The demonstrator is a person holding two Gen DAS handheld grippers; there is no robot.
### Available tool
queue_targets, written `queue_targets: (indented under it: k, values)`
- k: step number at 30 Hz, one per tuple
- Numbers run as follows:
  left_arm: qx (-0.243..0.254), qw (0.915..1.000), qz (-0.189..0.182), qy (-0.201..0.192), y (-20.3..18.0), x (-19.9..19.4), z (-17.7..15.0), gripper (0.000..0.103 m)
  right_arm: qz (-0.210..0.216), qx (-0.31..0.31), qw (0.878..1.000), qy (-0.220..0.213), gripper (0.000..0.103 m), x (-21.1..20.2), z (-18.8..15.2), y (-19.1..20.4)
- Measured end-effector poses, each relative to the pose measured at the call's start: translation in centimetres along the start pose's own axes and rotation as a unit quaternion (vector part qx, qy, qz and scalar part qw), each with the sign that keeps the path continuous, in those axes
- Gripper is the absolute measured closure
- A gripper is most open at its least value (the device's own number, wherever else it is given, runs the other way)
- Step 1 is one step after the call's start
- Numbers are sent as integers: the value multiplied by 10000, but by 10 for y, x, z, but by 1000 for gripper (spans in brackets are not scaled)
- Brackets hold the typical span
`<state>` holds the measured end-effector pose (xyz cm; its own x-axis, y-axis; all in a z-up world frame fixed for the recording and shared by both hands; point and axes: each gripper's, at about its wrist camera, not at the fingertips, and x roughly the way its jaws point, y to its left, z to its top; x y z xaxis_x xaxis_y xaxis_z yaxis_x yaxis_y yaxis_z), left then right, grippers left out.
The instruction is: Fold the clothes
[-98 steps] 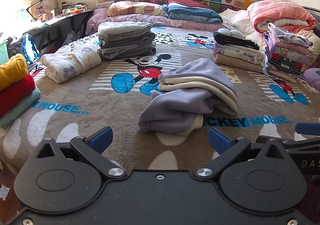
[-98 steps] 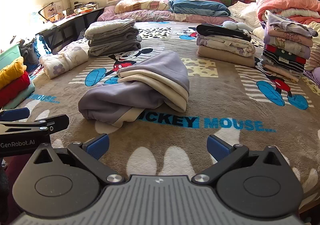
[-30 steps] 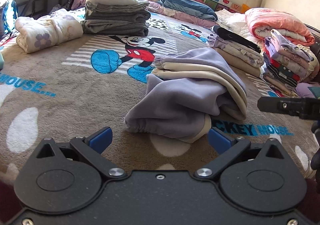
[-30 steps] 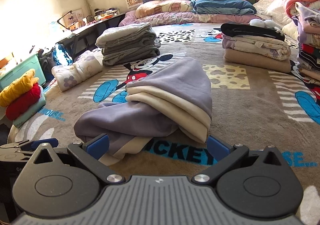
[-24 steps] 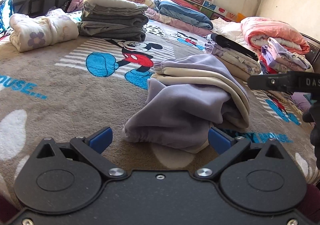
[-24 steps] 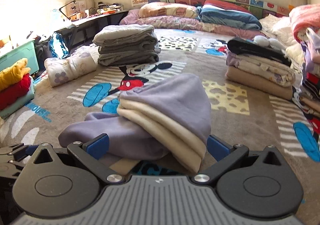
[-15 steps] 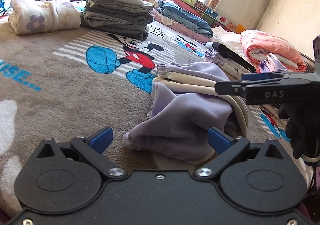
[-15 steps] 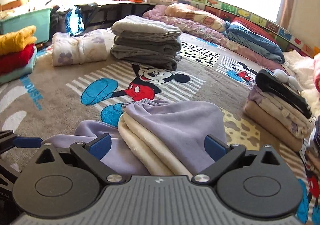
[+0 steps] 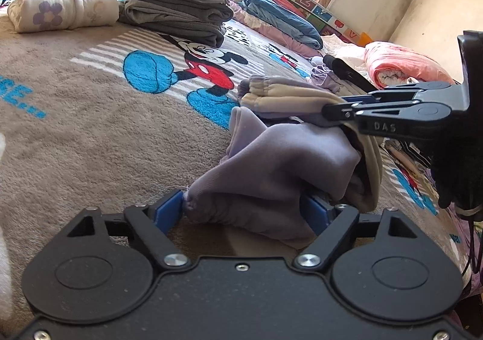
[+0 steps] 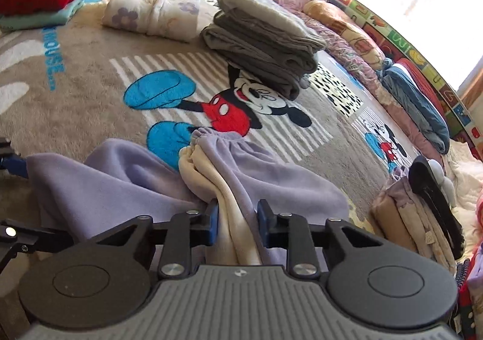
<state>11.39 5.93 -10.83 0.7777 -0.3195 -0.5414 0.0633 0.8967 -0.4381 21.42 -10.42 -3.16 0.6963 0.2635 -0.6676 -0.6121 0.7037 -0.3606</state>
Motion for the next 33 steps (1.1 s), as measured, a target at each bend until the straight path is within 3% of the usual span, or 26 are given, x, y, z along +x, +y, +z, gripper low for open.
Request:
queue_targets:
  k: [3, 7, 14, 20, 23, 29, 30, 32, 33]
  values:
    - [2, 10000, 21, -8, -1, 0, -1, 19, 100, 901, 9956, -256, 83, -11, -10, -34]
    - [32, 10000, 69, -18, -3, 1, -2, 19, 212, 2176, 9740, -594, 84, -29, -36, -80]
    - [-15, 10000, 87, -36, -4, 0, -2, 19, 427, 4164, 9003, -1190, 85, -53, -107, -138]
    - [41, 9999, 139, -48, -6, -1, -4, 19, 616, 5736, 8018, -1556, 86, -57, -187, -161]
    - [70, 9998, 165, -49, -7, -1, -6, 19, 674, 6446, 7429, -1673, 86, -54, -228, -165]
    - [121, 9997, 214, -48, -9, 0, -7, 19, 729, 7791, 5945, -1850, 86, -44, -317, -162]
    - [119, 9997, 214, -46, -9, 0, -7, 19, 653, 7905, 5806, -1836, 86, -44, -328, -161]
    - [99, 9997, 208, -43, -8, -1, -7, 19, 442, 7738, 6070, -1754, 86, -51, -333, -159]
    - [93, 9997, 209, -42, -8, -1, -7, 19, 295, 7484, 6401, -1710, 85, -57, -328, -158]
